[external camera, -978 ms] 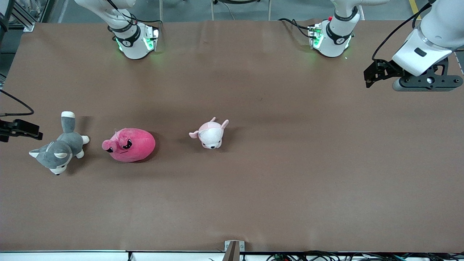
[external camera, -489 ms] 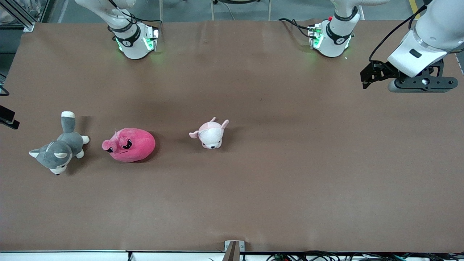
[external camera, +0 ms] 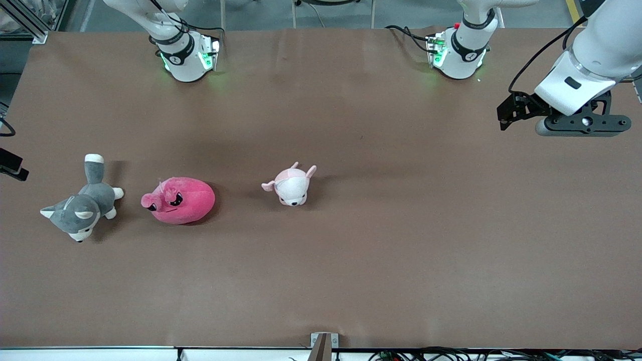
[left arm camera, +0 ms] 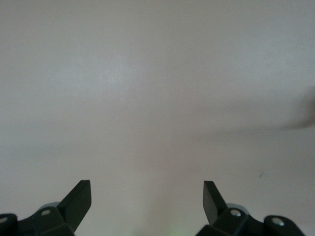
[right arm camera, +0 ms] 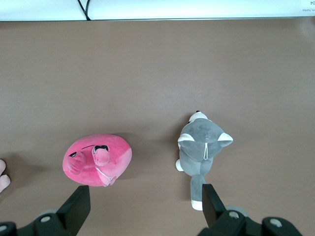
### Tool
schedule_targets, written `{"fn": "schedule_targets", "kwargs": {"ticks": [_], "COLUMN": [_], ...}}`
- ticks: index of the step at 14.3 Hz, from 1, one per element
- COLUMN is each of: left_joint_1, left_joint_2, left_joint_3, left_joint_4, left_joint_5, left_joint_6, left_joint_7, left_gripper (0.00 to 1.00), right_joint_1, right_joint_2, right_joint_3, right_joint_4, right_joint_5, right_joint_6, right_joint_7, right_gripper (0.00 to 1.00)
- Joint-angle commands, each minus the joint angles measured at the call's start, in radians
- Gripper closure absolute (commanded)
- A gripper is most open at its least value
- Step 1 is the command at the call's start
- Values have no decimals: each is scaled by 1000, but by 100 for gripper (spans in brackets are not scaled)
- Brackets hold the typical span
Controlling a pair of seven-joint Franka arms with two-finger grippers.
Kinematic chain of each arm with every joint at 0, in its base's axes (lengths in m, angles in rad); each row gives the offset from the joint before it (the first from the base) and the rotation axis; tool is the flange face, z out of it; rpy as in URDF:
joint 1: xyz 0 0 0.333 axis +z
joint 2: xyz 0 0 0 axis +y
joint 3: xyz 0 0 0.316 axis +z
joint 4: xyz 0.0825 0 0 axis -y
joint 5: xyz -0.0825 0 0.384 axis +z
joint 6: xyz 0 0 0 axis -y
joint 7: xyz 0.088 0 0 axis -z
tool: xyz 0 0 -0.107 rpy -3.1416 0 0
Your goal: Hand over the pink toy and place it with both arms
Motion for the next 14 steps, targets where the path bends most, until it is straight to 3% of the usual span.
{"fn": "schedule_targets", "kwargs": {"ticks": [1,6,14], "left_joint_1": [2,-4,11], "left_joint_2": [21,26,21], "left_joint_3": [-5,-5,-2], "left_joint_4": [28,39,34], "left_joint_5": [-4,-9,-10], "left_joint_6": [11,22,22], "left_joint_7": [-1,-2,16], "left_gripper": [0,0,0], "right_joint_1": [-51,-62,-59], "right_joint_2": [-127,-153,-271], "right_joint_3": [52,83,83], "right_joint_4": [-154,-171,-363], "right_joint_5": [-5,-8,-8], "right_joint_6": [36,22,87], "right_joint_7": [62,87,87], "right_gripper": [0,0,0]}}
